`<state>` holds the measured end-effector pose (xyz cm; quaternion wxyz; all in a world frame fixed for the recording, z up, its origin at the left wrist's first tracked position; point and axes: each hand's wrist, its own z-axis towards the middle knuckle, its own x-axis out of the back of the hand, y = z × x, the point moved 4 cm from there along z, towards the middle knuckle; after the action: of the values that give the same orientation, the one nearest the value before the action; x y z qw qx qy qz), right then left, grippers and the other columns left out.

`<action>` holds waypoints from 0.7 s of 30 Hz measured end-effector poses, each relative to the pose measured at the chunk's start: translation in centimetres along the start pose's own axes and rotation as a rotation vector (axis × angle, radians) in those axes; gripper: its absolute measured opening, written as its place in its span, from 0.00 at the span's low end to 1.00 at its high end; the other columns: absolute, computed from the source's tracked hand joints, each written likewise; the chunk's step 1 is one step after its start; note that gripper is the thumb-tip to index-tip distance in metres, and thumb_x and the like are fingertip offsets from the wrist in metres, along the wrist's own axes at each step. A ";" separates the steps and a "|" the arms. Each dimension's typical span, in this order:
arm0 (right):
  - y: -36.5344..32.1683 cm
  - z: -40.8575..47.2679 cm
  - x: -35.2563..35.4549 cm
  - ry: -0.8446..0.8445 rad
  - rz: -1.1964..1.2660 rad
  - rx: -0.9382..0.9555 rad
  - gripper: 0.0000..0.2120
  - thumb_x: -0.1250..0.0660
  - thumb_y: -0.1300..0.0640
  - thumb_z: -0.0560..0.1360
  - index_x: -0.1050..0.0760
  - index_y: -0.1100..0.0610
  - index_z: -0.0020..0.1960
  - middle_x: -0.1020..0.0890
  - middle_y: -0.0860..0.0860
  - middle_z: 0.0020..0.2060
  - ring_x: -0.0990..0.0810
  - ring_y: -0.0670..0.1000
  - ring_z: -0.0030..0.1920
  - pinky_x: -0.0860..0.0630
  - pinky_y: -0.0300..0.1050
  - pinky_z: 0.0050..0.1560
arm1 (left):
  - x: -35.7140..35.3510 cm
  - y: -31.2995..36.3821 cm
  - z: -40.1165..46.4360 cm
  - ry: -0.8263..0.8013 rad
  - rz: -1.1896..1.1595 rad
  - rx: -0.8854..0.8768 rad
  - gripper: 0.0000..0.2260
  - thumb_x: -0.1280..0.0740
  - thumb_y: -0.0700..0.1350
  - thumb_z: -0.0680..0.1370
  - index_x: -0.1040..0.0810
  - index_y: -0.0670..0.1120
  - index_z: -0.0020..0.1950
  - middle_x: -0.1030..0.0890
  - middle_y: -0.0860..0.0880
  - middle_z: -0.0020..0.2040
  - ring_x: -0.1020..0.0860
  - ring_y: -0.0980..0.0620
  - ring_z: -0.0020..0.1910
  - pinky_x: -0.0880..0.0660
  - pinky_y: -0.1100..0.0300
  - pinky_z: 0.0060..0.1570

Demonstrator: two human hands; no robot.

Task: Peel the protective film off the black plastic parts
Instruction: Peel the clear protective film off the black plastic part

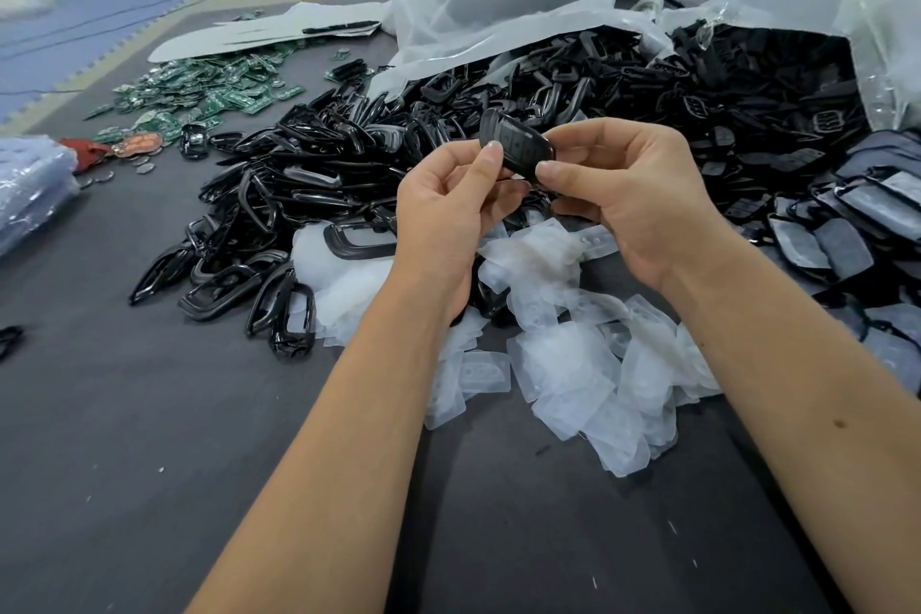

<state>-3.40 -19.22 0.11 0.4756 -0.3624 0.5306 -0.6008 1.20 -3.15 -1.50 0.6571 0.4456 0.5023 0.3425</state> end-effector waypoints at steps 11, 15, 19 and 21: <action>-2.0 -0.5 0.4 0.086 -0.576 0.424 0.10 0.21 0.65 0.70 0.15 0.53 0.48 0.14 0.47 0.40 0.14 0.46 0.41 0.17 0.46 0.42 | 0.0 0.2 0.0 0.021 0.045 0.107 0.12 0.35 0.47 0.85 0.18 0.40 0.49 0.17 0.43 0.40 0.17 0.48 0.38 0.18 0.59 0.43; -2.8 -1.0 -0.3 -0.011 -0.858 0.681 0.11 0.22 0.68 0.70 0.14 0.56 0.48 0.15 0.50 0.44 0.16 0.46 0.44 0.18 0.45 0.44 | 0.3 0.3 0.3 0.062 0.072 0.169 0.15 0.30 0.51 0.82 0.18 0.38 0.49 0.18 0.45 0.36 0.20 0.52 0.30 0.19 0.61 0.36; -2.6 -1.5 -0.4 0.059 -0.858 0.803 0.08 0.22 0.68 0.70 0.13 0.60 0.47 0.15 0.54 0.46 0.16 0.49 0.49 0.18 0.45 0.51 | 0.6 0.3 0.1 0.084 0.133 0.107 0.03 0.26 0.39 0.78 0.18 0.40 0.47 0.16 0.48 0.35 0.18 0.53 0.31 0.22 0.65 0.33; -2.4 -1.6 -0.2 0.084 -0.847 0.812 0.08 0.21 0.67 0.70 0.13 0.59 0.47 0.15 0.53 0.46 0.16 0.48 0.48 0.19 0.41 0.51 | 0.6 0.4 0.0 0.072 0.124 0.094 0.05 0.25 0.39 0.78 0.18 0.39 0.50 0.16 0.46 0.37 0.18 0.53 0.32 0.23 0.65 0.33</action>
<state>-5.25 -18.57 2.26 0.2734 -0.3075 0.0856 -0.9074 1.35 -2.47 -1.29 0.5946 0.4937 0.5124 0.3744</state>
